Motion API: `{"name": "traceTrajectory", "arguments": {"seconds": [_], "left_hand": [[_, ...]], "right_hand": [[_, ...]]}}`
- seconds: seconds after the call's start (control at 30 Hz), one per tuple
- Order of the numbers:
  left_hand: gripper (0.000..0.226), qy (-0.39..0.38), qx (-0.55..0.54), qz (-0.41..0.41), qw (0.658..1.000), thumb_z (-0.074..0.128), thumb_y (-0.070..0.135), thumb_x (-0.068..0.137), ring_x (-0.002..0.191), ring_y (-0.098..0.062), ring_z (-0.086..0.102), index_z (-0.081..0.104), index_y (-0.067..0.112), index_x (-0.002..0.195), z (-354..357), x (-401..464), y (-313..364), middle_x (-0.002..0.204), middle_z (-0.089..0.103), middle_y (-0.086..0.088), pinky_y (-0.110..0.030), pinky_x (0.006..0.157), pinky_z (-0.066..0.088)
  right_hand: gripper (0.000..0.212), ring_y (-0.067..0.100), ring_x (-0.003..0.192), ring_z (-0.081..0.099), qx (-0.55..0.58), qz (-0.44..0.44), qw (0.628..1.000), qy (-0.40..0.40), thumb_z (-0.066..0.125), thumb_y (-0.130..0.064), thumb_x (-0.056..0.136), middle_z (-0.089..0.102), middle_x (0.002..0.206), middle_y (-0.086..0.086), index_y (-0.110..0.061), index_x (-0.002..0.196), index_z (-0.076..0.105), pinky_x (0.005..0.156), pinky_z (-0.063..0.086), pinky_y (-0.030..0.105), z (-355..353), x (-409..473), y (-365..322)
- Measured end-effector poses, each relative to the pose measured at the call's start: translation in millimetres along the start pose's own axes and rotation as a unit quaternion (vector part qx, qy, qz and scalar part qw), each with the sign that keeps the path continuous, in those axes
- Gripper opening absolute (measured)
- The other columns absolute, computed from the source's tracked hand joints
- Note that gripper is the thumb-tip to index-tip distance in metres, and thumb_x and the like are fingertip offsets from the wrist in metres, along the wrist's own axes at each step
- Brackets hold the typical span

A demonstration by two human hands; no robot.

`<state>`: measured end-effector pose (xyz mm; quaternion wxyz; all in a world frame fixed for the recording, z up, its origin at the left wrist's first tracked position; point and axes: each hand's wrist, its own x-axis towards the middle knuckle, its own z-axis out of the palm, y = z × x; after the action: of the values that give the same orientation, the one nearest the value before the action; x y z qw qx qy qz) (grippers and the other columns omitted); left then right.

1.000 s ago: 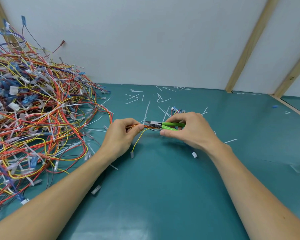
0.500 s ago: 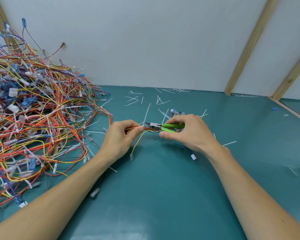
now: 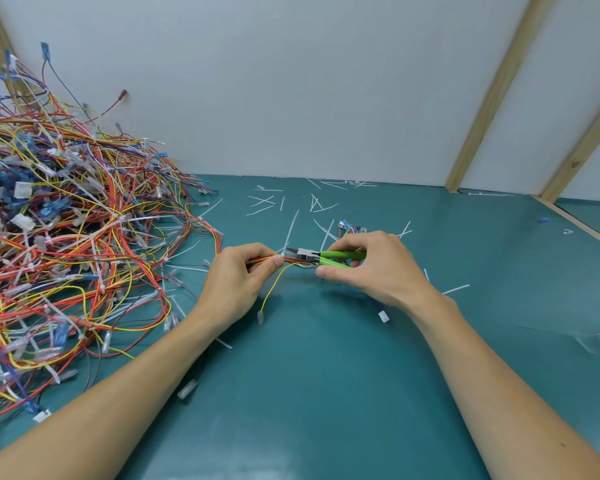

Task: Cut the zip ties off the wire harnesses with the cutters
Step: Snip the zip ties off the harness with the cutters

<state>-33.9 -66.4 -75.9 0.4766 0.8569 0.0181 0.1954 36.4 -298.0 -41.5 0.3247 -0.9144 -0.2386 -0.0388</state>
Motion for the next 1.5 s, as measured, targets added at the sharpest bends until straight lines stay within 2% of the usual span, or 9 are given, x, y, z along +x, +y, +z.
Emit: {"name": "traceTrajectory", "arguments": {"seconds": [0.1, 0.23, 0.33, 0.63, 0.97, 1.1, 1.2, 1.3, 1.5], "left_hand": [[0.016, -0.001, -0.004, -0.004, 1.000, 0.070, 0.033, 0.094, 0.057, -0.007, 0.045, 0.075, 0.020, 0.086, -0.1, 0.0, 0.1, 0.062, 0.062, 0.004, -0.021, 0.054, 0.034], [0.015, 0.005, -0.007, -0.005, 1.000, 0.069, 0.031, 0.094, 0.055, -0.005, 0.043, 0.075, 0.020, 0.086, 0.1, -0.2, 0.2, 0.058, 0.057, 0.013, -0.019, 0.053, 0.033], [0.015, 0.002, -0.010, -0.006, 1.000, 0.069, 0.030, 0.095, 0.061, -0.008, 0.047, 0.075, 0.020, 0.086, -0.7, 0.4, 0.3, 0.065, 0.063, 0.005, -0.026, 0.058, 0.037], [0.016, -0.007, -0.011, -0.004, 1.000, 0.070, 0.033, 0.093, 0.061, -0.010, 0.047, 0.076, 0.021, 0.086, -0.1, -0.6, 2.0, 0.067, 0.066, -0.003, -0.027, 0.059, 0.036], [0.015, -0.001, -0.011, -0.008, 1.000, 0.070, 0.031, 0.094, 0.054, -0.005, 0.041, 0.075, 0.020, 0.086, -0.5, -0.4, -0.4, 0.056, 0.055, 0.014, -0.018, 0.052, 0.030], [0.015, -0.007, 0.001, 0.003, 1.000, 0.070, 0.032, 0.094, 0.061, -0.014, 0.048, 0.075, 0.021, 0.087, -0.1, -0.9, 1.0, 0.069, 0.067, -0.008, -0.029, 0.060, 0.037], [0.013, 0.004, 0.016, 0.011, 1.000, 0.071, 0.031, 0.093, 0.063, -0.021, 0.054, 0.076, 0.021, 0.087, 0.7, -1.1, 1.8, 0.070, 0.070, -0.007, -0.031, 0.061, 0.042], [0.013, 0.011, 0.028, 0.014, 0.999, 0.072, 0.031, 0.092, 0.059, -0.015, 0.049, 0.075, 0.021, 0.085, 1.5, -1.3, 0.9, 0.066, 0.067, -0.007, -0.030, 0.059, 0.038], [0.015, 0.015, 0.045, 0.019, 0.999, 0.072, 0.033, 0.092, 0.059, -0.018, 0.047, 0.072, 0.024, 0.080, 2.7, -0.3, -2.1, 0.061, 0.064, -0.004, -0.031, 0.058, 0.038]], "right_hand": [[0.038, 0.008, 0.085, 0.063, -0.002, 0.002, 1.000, 0.003, 0.076, -0.075, 0.064, 0.071, 0.082, -0.017, -0.045, 0.089, 0.074, 0.080, 0.056, 0.040, -0.4, 0.1, 0.2], [0.038, 0.008, 0.084, 0.063, -0.005, 0.004, 1.000, 0.003, 0.077, -0.074, 0.065, 0.071, 0.082, -0.017, -0.045, 0.089, 0.074, 0.079, 0.056, 0.040, -0.8, -0.3, 0.4], [0.039, 0.008, 0.083, 0.063, -0.005, 0.006, 1.000, 0.002, 0.077, -0.074, 0.065, 0.072, 0.083, -0.016, -0.043, 0.090, 0.075, 0.079, 0.056, 0.040, -1.7, -0.1, 1.5], [0.037, 0.007, 0.082, 0.063, -0.003, -0.002, 1.000, 0.004, 0.077, -0.074, 0.066, 0.071, 0.082, -0.018, -0.046, 0.090, 0.074, 0.079, 0.056, 0.040, 0.2, -0.8, -0.4], [0.039, 0.008, 0.082, 0.063, 0.017, -0.021, 1.000, -0.006, 0.075, -0.074, 0.064, 0.072, 0.083, -0.016, -0.045, 0.089, 0.074, 0.080, 0.056, 0.042, -1.9, -1.4, -2.3], [0.037, 0.007, 0.081, 0.063, 0.029, -0.022, 0.999, 0.005, 0.077, -0.072, 0.065, 0.072, 0.083, -0.018, -0.044, 0.089, 0.075, 0.079, 0.056, 0.040, 1.7, -2.2, -4.7], [0.037, 0.008, 0.080, 0.062, 0.031, -0.020, 0.999, 0.015, 0.078, -0.073, 0.065, 0.072, 0.081, -0.019, -0.044, 0.087, 0.075, 0.076, 0.055, 0.038, 4.1, -2.3, -5.6], [0.035, 0.004, 0.080, 0.062, 0.027, -0.018, 0.999, 0.009, 0.078, -0.073, 0.064, 0.071, 0.079, -0.024, -0.046, 0.086, 0.076, 0.074, 0.054, 0.034, 3.4, -1.6, -4.6], [0.039, 0.002, 0.080, 0.062, 0.010, -0.024, 1.000, -0.010, 0.076, -0.076, 0.063, 0.070, 0.079, -0.026, -0.047, 0.088, 0.075, 0.076, 0.055, 0.035, 1.0, -1.4, -3.3]]}}
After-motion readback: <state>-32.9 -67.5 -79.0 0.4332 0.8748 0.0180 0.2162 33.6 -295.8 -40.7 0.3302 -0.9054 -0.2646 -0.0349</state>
